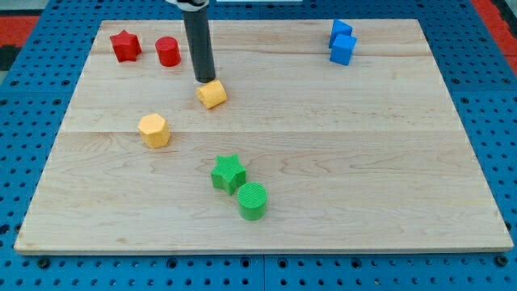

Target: Push the yellow blocks towards the bottom left side of the board

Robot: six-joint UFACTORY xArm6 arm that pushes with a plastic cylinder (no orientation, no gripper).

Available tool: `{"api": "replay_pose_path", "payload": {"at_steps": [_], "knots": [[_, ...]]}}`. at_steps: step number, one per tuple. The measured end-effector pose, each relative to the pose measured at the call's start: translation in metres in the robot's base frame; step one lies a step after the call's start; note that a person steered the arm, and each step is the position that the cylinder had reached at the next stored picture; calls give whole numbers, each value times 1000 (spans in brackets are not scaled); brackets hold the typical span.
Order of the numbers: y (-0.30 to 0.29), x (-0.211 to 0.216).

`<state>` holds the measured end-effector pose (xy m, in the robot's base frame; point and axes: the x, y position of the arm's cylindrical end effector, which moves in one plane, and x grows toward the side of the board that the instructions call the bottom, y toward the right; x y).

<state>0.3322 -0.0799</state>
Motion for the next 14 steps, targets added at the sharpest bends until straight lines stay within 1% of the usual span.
{"api": "replay_pose_path", "payload": {"at_steps": [2,3,4,5,10,11,12,13,14], "knots": [[4,-9],[29,-3],[16,35],[-13,67],[-138,182],[-122,172],[-62,111],[-39,56],[-78,63]]}}
